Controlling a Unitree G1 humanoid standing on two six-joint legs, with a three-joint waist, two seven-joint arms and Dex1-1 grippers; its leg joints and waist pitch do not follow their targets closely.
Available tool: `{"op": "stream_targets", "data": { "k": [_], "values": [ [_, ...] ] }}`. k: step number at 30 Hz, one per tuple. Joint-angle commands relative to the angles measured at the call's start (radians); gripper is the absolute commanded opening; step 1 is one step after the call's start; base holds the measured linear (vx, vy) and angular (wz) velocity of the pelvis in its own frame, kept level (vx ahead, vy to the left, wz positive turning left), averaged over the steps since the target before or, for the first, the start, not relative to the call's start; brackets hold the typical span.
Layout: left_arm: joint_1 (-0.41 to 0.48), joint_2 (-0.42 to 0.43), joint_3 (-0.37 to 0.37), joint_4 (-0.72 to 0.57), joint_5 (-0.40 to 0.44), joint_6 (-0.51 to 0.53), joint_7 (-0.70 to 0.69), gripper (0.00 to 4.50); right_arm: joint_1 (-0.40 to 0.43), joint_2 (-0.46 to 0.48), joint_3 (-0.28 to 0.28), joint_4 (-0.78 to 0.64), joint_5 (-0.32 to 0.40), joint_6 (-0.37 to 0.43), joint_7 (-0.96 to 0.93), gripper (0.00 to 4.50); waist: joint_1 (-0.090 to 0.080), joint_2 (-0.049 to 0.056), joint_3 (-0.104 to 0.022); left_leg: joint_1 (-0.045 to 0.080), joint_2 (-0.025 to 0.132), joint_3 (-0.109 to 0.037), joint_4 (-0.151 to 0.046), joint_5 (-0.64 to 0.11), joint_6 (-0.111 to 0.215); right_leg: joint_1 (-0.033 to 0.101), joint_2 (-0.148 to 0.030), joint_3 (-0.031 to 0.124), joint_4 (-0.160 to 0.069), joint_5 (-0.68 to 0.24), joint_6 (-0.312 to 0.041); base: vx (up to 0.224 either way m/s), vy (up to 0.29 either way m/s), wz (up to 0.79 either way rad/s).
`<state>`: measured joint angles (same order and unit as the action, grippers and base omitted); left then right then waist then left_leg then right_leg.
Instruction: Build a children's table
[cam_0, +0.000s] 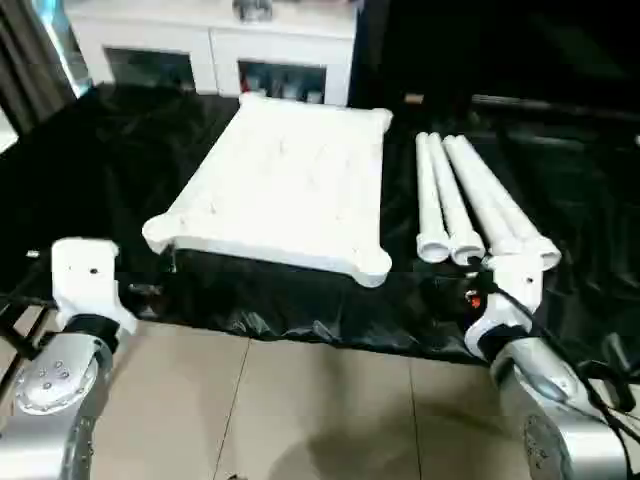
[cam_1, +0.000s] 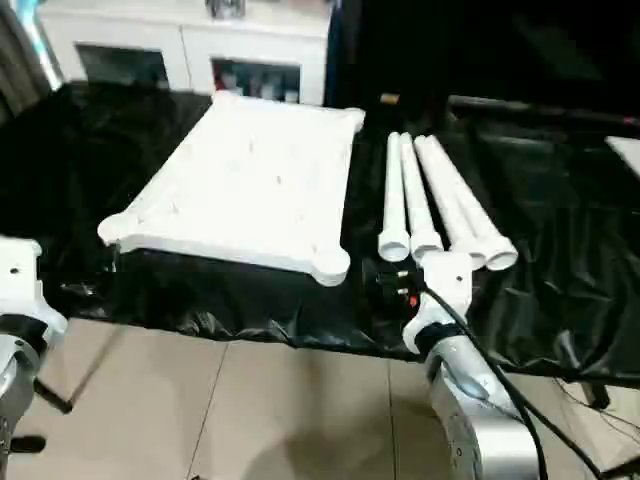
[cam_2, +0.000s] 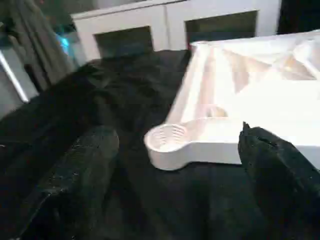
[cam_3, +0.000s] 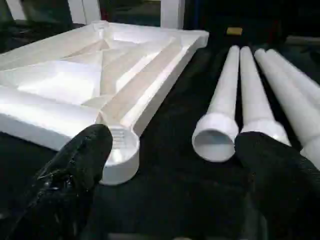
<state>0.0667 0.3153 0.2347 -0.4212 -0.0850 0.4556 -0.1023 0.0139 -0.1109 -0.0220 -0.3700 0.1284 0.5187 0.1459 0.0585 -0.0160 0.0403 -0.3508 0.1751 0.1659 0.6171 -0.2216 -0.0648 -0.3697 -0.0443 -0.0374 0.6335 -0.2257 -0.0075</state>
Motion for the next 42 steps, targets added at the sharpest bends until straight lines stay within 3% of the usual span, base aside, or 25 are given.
{"op": "stream_targets", "data": {
  "k": [1, 4, 5, 8, 10, 11, 14, 18, 21, 26, 27, 28, 29, 30, 31, 32, 33, 34, 35, 36, 37, 38, 39, 41, 42],
  "values": [
    [-0.035, 0.010, -0.031, 0.001, 0.002, 0.027, 0.013, 4.34, -0.037, -0.012, 0.003, 0.020, -0.020, -0.012, -0.015, 4.50, 0.002, 0.017, -0.039, 0.005, 0.047, -0.028, -0.088, -0.179, -0.030, 0.024, -0.079, 0.052, -0.076, -0.105, -0.121, 0.000, 0.000, 0.00],
    [-0.078, -0.006, -0.074, 0.041, 0.009, -0.005, 0.003, 4.34, -0.083, -0.035, -0.011, 0.069, -0.032, -0.074, -0.003, 4.50, 0.002, 0.008, -0.038, 0.009, 0.048, -0.024, -0.088, -0.197, -0.035, 0.020, -0.079, 0.054, -0.081, -0.138, -0.118, 0.000, 0.000, 0.00],
    [-0.116, -0.010, -0.103, 0.076, 0.012, -0.009, -0.016, 4.34, -0.119, -0.038, -0.034, 0.097, 0.004, -0.056, 0.022, 4.50, 0.000, -0.006, -0.037, 0.010, 0.047, -0.020, -0.089, -0.208, -0.031, 0.018, -0.078, 0.054, -0.085, -0.163, -0.111, 0.000, 0.000, 0.00],
    [-0.191, -0.018, -0.131, 0.131, 0.009, -0.021, -0.041, 4.34, -0.176, -0.045, -0.051, 0.148, 0.033, -0.039, 0.046, 4.50, -0.001, 0.004, -0.042, 0.011, 0.045, -0.023, -0.088, -0.188, -0.031, 0.020, -0.079, 0.054, -0.080, -0.160, -0.109, 0.000, 0.000, 0.00],
    [-0.213, -0.023, -0.127, 0.153, 0.001, -0.027, -0.049, 4.34, -0.189, -0.047, -0.037, 0.164, 0.018, -0.035, 0.043, 4.50, -0.003, -0.008, -0.044, 0.004, 0.047, -0.022, -0.086, -0.149, -0.030, 0.026, -0.082, 0.053, -0.077, -0.113, -0.114, 0.000, 0.000, 0.00],
    [-0.232, -0.012, -0.134, 0.164, 0.018, -0.030, -0.053, 4.34, -0.203, -0.038, -0.028, 0.162, 0.030, -0.017, 0.051, 4.50, 0.000, -0.027, -0.044, -0.005, 0.045, -0.021, -0.085, -0.098, -0.012, 0.035, -0.085, 0.052, -0.068, -0.070, -0.121, 0.000, 0.000, 0.00],
    [-0.255, 0.001, -0.132, 0.162, 0.018, -0.005, -0.058, 4.34, -0.226, -0.021, -0.006, 0.165, 0.043, 0.013, 0.065, 4.50, -0.008, -0.020, -0.049, -0.002, 0.047, -0.020, -0.080, -0.054, -0.004, 0.034, -0.083, 0.051, -0.064, 0.000, -0.131, 0.000, 0.000, 0.00],
    [-0.252, 0.002, -0.105, 0.144, -0.023, 0.018, -0.062, 4.34, -0.248, -0.012, 0.040, 0.194, 0.018, 0.012, 0.062, 4.50, -0.017, -0.015, -0.036, 0.044, 0.045, -0.012, -0.099, -0.368, -0.011, 0.039, -0.070, 0.036, -0.098, -0.336, -0.167, 0.000, 0.000, 0.00],
    [-0.245, 0.005, -0.102, 0.158, -0.030, 0.001, -0.072, 4.34, -0.257, -0.003, 0.050, 0.213, 0.006, -0.005, 0.050, 4.50, -0.019, -0.015, -0.023, 0.082, 0.039, -0.005, -0.105, -0.477, 0.016, 0.050, -0.066, 0.027, -0.133, -0.498, -0.185, 0.000, 0.000, 0.00],
    [-0.268, 0.001, -0.126, 0.188, -0.018, 0.002, -0.084, 4.34, -0.268, 0.017, 0.014, 0.227, 0.042, -0.009, 0.045, 4.50, -0.005, -0.012, -0.039, 0.063, 0.035, -0.001, -0.113, -0.313, 0.041, 0.100, -0.068, 0.039, -0.118, -0.321, -0.226, 0.067, 0.004, 0.03],
    [-0.268, 0.001, -0.126, 0.188, -0.018, 0.002, -0.084, 4.34, -0.268, 0.017, 0.014, 0.227, 0.042, -0.009, 0.045, 4.50, -0.003, 0.010, -0.047, 0.168, 0.073, 0.013, -0.122, -0.332, -0.030, 0.031, -0.034, 0.038, -0.087, -0.223, -0.245, 0.083, 0.004, -0.14],
    [-0.272, 0.002, -0.128, 0.192, -0.018, 0.000, -0.089, 4.34, -0.271, 0.018, 0.014, 0.230, 0.040, -0.008, 0.044, 4.50, -0.019, -0.004, -0.032, 0.185, 0.097, 0.007, -0.139, -0.372, -0.039, 0.009, -0.029, 0.018, -0.054, -0.169, -0.245, 0.114, -0.001, -0.35],
    [-0.279, 0.003, -0.130, 0.199, -0.019, -0.002, -0.094, 4.34, -0.275, 0.018, 0.013, 0.234, 0.036, -0.007, 0.040, 4.50, -0.019, -0.007, -0.028, 0.218, 0.098, 0.037, -0.137, -0.393, -0.061, -0.017, -0.034, 0.020, -0.043, -0.135, -0.256, 0.114, -0.001, -0.35],
    [-0.285, 0.005, -0.130, 0.208, -0.019, -0.004, -0.098, 4.34, -0.279, 0.017, 0.014, 0.240, 0.031, -0.005, 0.034, 4.50, -0.013, -0.002, -0.022, 0.202, 0.080, 0.054, -0.133, -0.393, -0.069, -0.003, -0.035, 0.030, -0.050, -0.131, -0.262, 0.127, -0.019, -0.52],
    [-0.293, 0.007, -0.131, 0.219, -0.020, -0.006, -0.100, 4.34, -0.285, 0.014, 0.017, 0.247, 0.025, -0.008, 0.031, 4.50, 0.026, -0.041, -0.031, 0.056, -0.021, 0.055, -0.074, -0.302, -0.016, 0.141, -0.055, 0.098, -0.086, -0.100, -0.249, 0.168, -0.014, -0.37],
    [-0.298, 0.007, -0.131, 0.222, -0.023, -0.004, -0.102, 4.34, -0.288, 0.006, 0.021, 0.249, 0.020, -0.009, 0.033, 4.50, 0.050, -0.029, -0.048, 0.014, -0.020, 0.015, 0.004, -0.194, 0.040, 0.198, -0.146, 0.176, -0.127, -0.112, -0.302, 0.168, -0.014, -0.37],
    [-0.302, 0.008, -0.132, 0.224, -0.024, -0.001, -0.103, 4.34, -0.290, 0.001, 0.024, 0.252, 0.016, -0.011, 0.034, 4.50, 0.050, -0.029, -0.048, 0.014, -0.020, 0.015, 0.004, -0.194, 0.040, 0.198, -0.146, 0.176, -0.127, -0.112, -0.302, 0.181, 0.018, -0.15],
    [-0.303, 0.008, -0.134, 0.224, -0.025, 0.000, -0.107, 4.34, -0.292, -0.002, 0.025, 0.253, 0.013, -0.010, 0.034, 4.50, 0.068, -0.018, -0.067, -0.085, -0.005, -0.050, 0.071, -0.026, 0.059, 0.248, -0.161, 0.182, -0.111, 0.088, -0.353, 0.136, 0.034, -0.13],
    [-0.302, 0.011, -0.137, 0.222, -0.025, 0.000, -0.112, 4.34, -0.293, -0.005, 0.023, 0.256, 0.011, -0.009, 0.030, 4.50, 0.057, 0.002, -0.073, -0.111, 0.005, -0.070, 0.025, 0.078, 0.062, 0.233, -0.099, 0.123, -0.068, 0.300, -0.301, 0.136, 0.034, -0.13],
    [-0.299, 0.011, -0.136, 0.219, -0.027, 0.000, -0.114, 4.34, -0.292, -0.005, 0.021, 0.257, 0.011, -0.009, 0.029, 4.50, 0.046, 0.027, -0.069, -0.080, 0.016, -0.068, -0.030, 0.148, 0.069, 0.192, -0.048, 0.061, -0.052, 0.292, -0.245, 0.031, 0.064, -0.01],
    [-0.296, 0.012, -0.135, 0.216, -0.029, 0.001, -0.117, 4.34, -0.291, -0.005, 0.019, 0.259, 0.012, -0.009, 0.028, 4.50, 0.003, 0.073, -0.061, 0.031, 0.074, -0.130, -0.090, 0.097, 0.151, 0.080, 0.022, -0.027, 0.013, 0.033, -0.138, 0.023, 0.050, -0.13],
    [-0.292, 0.014, -0.134, 0.214, -0.029, 0.002, -0.118, 4.34, -0.291, -0.008, 0.015, 0.262, 0.006, -0.005, 0.023, 4.50, -0.040, 0.071, -0.079, 0.143, 0.155, -0.221, -0.088, 0.057, 0.319, -0.026, -0.009, -0.035, 0.099, -0.208, -0.053, 0.023, 0.050, -0.13],
    [-0.289, 0.016, -0.132, 0.212, -0.031, 0.003, -0.121, 4.34, -0.290, -0.007, 0.011, 0.266, 0.000, -0.006, 0.013, 4.50, -0.027, 0.063, -0.079, 0.148, 0.152, -0.218, -0.069, 0.042, 0.365, -0.045, -0.021, -0.027, 0.108, -0.201, -0.030, 0.134, 0.008, -0.04],
    [-0.287, 0.023, -0.134, 0.213, -0.031, 0.002, -0.128, 4.34, -0.289, -0.005, 0.010, 0.267, -0.004, -0.005, 0.012, 4.50, -0.032, 0.050, -0.066, 0.110, 0.105, -0.154, -0.084, 0.026, 0.426, -0.076, -0.027, -0.031, 0.125, -0.069, 0.054, 0.113, 0.010, 0.11],
    [-0.288, 0.025, -0.136, 0.216, -0.030, 0.001, -0.132, 4.34, -0.290, -0.007, 0.013, 0.268, -0.006, -0.007, 0.014, 4.50, -0.035, 0.026, -0.055, 0.094, 0.079, -0.120, -0.090, -0.018, 0.427, -0.069, -0.041, -0.016, 0.074, 0.006, 0.028, 0.080, -0.026, 0.02]
  ]
}}
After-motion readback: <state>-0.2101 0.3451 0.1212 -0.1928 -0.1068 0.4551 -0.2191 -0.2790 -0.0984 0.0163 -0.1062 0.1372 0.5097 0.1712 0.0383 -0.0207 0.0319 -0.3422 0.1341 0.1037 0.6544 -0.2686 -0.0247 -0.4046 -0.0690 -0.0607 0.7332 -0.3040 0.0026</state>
